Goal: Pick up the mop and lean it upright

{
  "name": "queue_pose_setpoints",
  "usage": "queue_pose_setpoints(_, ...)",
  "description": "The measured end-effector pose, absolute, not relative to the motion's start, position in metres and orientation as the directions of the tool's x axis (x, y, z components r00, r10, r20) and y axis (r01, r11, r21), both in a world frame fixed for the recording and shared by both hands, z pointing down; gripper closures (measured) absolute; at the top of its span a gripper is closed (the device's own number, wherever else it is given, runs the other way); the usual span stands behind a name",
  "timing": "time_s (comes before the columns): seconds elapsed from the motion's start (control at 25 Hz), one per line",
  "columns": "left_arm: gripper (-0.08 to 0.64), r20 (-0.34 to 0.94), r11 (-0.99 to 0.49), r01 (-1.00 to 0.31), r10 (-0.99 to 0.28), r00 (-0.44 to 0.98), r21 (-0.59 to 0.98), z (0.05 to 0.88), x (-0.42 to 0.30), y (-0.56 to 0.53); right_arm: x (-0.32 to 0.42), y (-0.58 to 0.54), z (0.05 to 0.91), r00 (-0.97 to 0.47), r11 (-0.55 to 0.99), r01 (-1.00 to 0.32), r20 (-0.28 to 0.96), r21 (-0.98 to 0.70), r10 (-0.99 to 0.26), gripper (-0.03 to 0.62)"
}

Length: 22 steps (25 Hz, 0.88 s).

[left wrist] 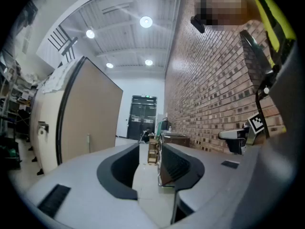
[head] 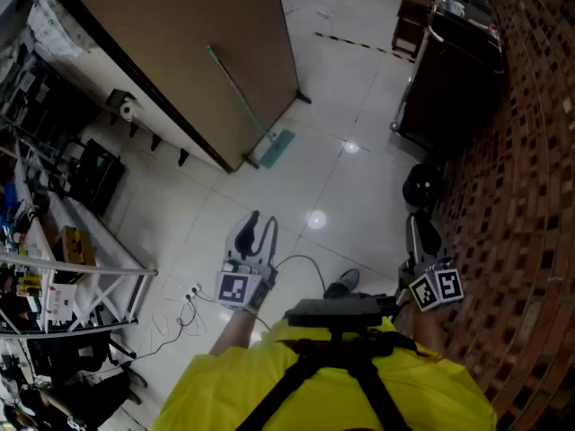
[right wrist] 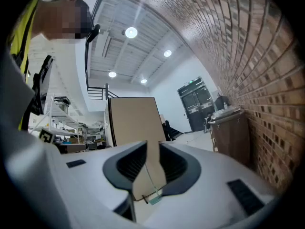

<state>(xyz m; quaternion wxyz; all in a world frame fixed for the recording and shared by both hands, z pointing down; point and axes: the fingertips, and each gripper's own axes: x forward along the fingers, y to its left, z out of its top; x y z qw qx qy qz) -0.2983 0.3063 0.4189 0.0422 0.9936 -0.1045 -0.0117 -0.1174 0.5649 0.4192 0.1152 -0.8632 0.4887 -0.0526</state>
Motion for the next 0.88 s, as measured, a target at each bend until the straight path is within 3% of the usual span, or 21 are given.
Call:
queue_pose_setpoints(0.08, 0.331, -0.037, -0.978, -0.18, -0.185, 0.982, 0.101, 0.417, -0.259, 0.317, -0.088, 0.58, 0.426, 0.525, -0.509, -0.825, 0.0, -0.247, -0.851, 0.384)
queue_pose_setpoints(0.16, 0.175, -0.046, -0.983, -0.148, -0.153, 0.987, 0.107, 0.417, -0.224, 0.328, -0.061, 0.59, 0.432, 0.525, -0.513, -0.821, 0.022, -0.252, -0.851, 0.285)
queue_pose_setpoints(0.28, 0.156, -0.033, -0.988, -0.095, -0.1, 0.994, 0.125, 0.418, -0.183, 0.342, -0.024, 0.588, 0.437, 0.51, -0.505, -0.824, 0.051, -0.256, -0.859, 0.266)
queue_pose_setpoints(0.44, 0.298, 0.006, -0.981, -0.11, -0.111, 0.994, 0.159, 0.432, -0.149, 0.33, 0.016, 0.565, 0.441, 0.494, -0.493, -0.828, 0.068, -0.268, -0.867, 0.267)
queue_pose_setpoints(0.52, 0.437, 0.029, -0.981, -0.076, -0.072, 0.997, 0.179, 0.443, -0.122, 0.322, 0.037, 0.549, 0.444, 0.475, -0.475, -0.837, 0.07, -0.272, -0.877, 0.292)
queue_pose_setpoints(0.6, 0.467, 0.006, -0.98, -0.024, -0.023, 1.0, 0.197, 0.446, -0.085, 0.311, 0.06, 0.53, 0.447, 0.444, -0.446, -0.859, 0.068, -0.251, -0.894, 0.296)
queue_pose_setpoints(0.64, 0.55, -0.006, -0.98, -0.025, -0.027, 1.0, 0.195, 0.447, -0.065, 0.301, 0.075, 0.521, 0.45, 0.433, -0.437, -0.868, 0.071, -0.235, -0.899, 0.296)
queue_pose_setpoints(0.88, 0.559, -0.034, -0.979, -0.111, -0.119, 0.992, 0.169, 0.433, 0.06, 0.219, 0.186, 0.449, 0.432, 0.36, -0.364, -0.906, 0.06, -0.218, -0.931, 0.286)
